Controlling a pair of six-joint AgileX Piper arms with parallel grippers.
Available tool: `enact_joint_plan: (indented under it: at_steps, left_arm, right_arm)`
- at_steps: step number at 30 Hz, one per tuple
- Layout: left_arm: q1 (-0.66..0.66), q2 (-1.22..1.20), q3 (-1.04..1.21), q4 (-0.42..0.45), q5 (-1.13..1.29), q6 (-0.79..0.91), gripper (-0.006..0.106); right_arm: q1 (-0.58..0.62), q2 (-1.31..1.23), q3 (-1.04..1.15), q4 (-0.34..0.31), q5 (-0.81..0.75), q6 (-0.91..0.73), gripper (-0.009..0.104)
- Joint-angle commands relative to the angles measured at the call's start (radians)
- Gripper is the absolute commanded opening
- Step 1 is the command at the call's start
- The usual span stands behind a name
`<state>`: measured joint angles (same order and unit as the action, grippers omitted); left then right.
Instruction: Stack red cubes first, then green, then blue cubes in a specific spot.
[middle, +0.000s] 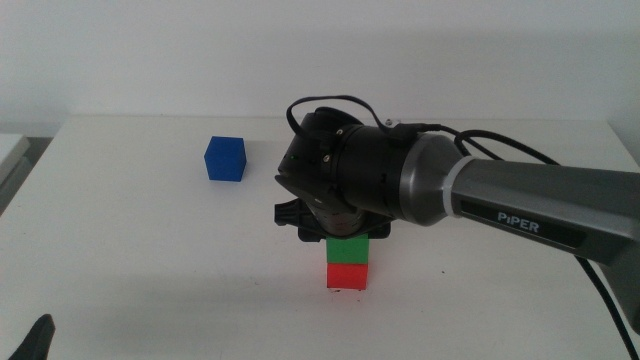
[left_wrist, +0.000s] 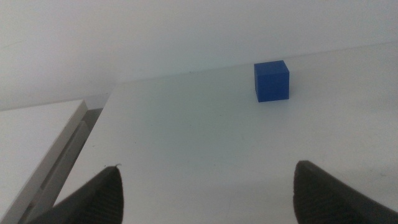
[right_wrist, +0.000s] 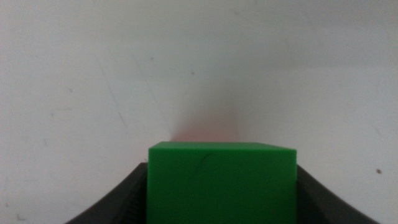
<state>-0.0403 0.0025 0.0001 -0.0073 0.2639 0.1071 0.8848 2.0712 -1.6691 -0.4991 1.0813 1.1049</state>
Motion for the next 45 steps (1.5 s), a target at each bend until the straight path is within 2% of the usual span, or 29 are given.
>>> enact_joint_plan:
  at_steps: [1,20,21,22,23,24,25,29,31,34,40,43,45]
  left_arm:
    - [0.002,-0.002,0.0,0.0,-0.014,0.001,0.094]
    - [0.002,-0.002,0.0,0.0,-0.014,0.001,0.094]
    - [0.002,-0.002,0.0,0.0,-0.014,0.001,0.094]
    - [0.002,-0.002,0.0,0.0,-0.014,0.001,0.094]
    - [0.002,-0.002,0.0,0.0,-0.014,0.001,0.094]
    - [0.002,-0.002,0.0,0.0,-0.014,0.001,0.094]
    - [0.002,-0.002,0.0,0.0,-0.014,0.001,0.094]
    - [0.002,-0.002,0.0,0.0,-0.014,0.001,0.094]
    - [0.002,-0.002,0.0,0.0,-0.014,0.001,0.094]
    - [0.002,-0.002,0.0,0.0,-0.014,0.001,0.094]
    - [0.002,-0.002,0.0,0.0,-0.014,0.001,0.094]
    - [0.002,-0.002,0.0,0.0,-0.014,0.001,0.094]
    - [0.002,-0.002,0.0,0.0,-0.014,0.001,0.094]
  right_arm:
    - [0.001,-0.001,0.002,-0.022,-0.016,0.004,0.004]
    - [0.001,0.003,0.002,-0.037,0.01,0.024,0.005]
    - [0.001,0.007,0.002,-0.037,0.01,0.024,0.017]
    - [0.001,0.009,0.002,-0.035,0.01,0.024,0.023]
    - [0.001,0.014,0.002,-0.03,0.01,0.024,0.036]
    - [0.001,0.016,0.002,-0.028,0.01,0.024,0.044]
    - [0.001,0.018,0.002,-0.025,0.01,0.024,0.058]
    - [0.001,0.018,0.004,-0.036,0.007,0.018,0.079]
    - [-0.001,0.005,0.0,-0.04,0.002,0.0,0.084]
    - [0.002,-0.053,-0.027,-0.052,0.035,-0.019,0.085]
    - [0.1,-0.315,-0.061,-0.134,0.14,-0.074,0.085]
    - [0.142,-0.457,-0.036,-0.142,0.14,-0.127,0.085]
    - [0.165,-0.549,0.018,-0.118,0.14,-0.233,0.085]
